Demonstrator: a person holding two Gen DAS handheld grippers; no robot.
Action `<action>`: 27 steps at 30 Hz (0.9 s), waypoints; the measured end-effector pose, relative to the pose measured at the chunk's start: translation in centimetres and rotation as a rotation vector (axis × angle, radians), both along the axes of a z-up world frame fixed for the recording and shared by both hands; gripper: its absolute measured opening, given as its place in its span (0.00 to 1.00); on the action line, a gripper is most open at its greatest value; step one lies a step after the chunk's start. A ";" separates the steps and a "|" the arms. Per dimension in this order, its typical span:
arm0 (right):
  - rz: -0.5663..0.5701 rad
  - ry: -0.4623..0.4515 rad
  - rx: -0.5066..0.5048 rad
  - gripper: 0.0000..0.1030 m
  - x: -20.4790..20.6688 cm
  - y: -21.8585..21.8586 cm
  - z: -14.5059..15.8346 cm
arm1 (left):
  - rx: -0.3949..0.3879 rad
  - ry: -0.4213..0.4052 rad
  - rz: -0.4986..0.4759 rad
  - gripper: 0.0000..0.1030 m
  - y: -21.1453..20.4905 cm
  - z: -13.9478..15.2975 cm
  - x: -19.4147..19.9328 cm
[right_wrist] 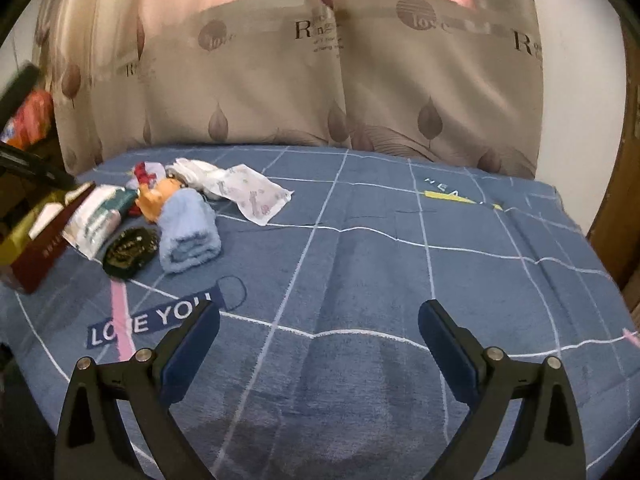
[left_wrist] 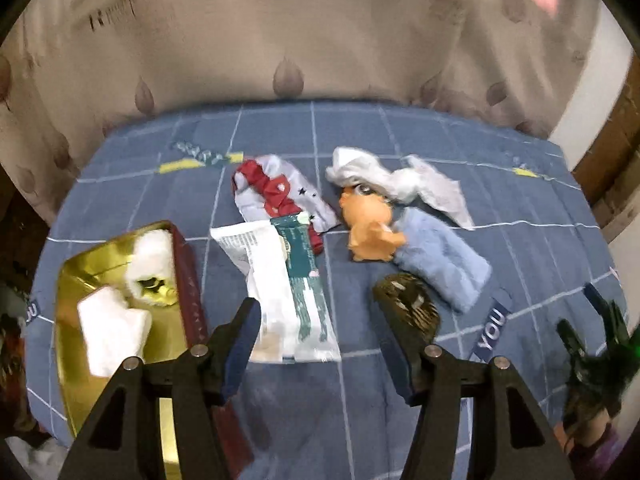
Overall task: Organize soft objects
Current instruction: 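Grasp the wet-wipe pack with the left tool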
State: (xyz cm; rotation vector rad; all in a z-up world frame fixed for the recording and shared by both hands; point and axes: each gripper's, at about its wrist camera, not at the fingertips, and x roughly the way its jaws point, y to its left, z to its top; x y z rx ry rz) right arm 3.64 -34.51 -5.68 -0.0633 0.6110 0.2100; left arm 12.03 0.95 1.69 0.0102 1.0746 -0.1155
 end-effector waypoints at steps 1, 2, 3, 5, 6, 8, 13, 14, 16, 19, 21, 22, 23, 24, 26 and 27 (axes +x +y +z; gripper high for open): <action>0.002 0.001 0.011 0.96 0.0 -0.1 0.0 | 0.007 0.030 0.011 0.58 0.1 -0.8 1.1; 0.006 0.002 0.018 0.96 0.0 -0.2 0.0 | 0.014 0.050 0.026 0.58 0.3 -1.5 1.7; 0.011 0.002 0.022 0.96 0.0 -0.2 0.0 | 0.019 0.072 0.039 0.58 0.5 -2.1 2.3; 0.021 -0.002 0.026 0.96 0.0 -0.1 0.1 | 0.020 0.100 0.043 0.58 0.6 -3.1 3.1; 0.026 -0.002 0.029 0.96 0.0 -0.1 0.1 | 0.027 0.112 0.042 0.58 0.6 -3.6 3.4; 0.034 0.001 0.031 0.97 0.0 -0.1 0.0 | 0.072 0.121 0.046 0.58 0.6 -4.3 3.8; 0.041 0.007 0.039 0.97 0.1 -0.1 0.0 | 0.077 0.151 0.066 0.58 1.1 -5.7 4.6; 0.043 0.007 0.042 0.97 0.2 -0.1 0.0 | 0.083 0.156 0.065 0.58 1.1 -6.0 4.8; 0.045 0.012 0.042 0.97 0.2 -0.1 -0.1 | 0.097 0.160 0.061 0.60 1.0 -6.6 5.1; 0.048 0.021 0.039 0.97 0.4 0.0 -0.2 | 0.128 0.138 0.053 0.60 0.4 -6.9 5.3; 0.048 0.025 0.038 0.97 0.4 0.0 -0.2 | 0.144 0.103 0.048 0.52 0.0 -7.0 5.5; 0.046 0.026 0.038 0.97 0.4 0.0 -0.2 | 0.141 0.082 0.048 0.48 0.0 -7.0 5.3; 0.042 0.028 0.037 0.98 0.5 0.0 -0.3 | 0.142 0.071 0.048 0.45 -0.3 -7.0 5.3; 0.037 0.032 0.037 0.98 0.6 -0.1 -0.3 | 0.148 0.057 0.050 0.44 -0.5 -6.8 5.0; 0.026 0.041 0.035 0.98 0.7 -0.1 -0.4 | 0.145 0.041 0.056 0.41 -0.8 -6.5 4.4; 0.024 0.048 0.034 0.98 0.8 -0.2 -0.5 | 0.126 0.026 0.063 0.41 -0.8 -6.1 3.7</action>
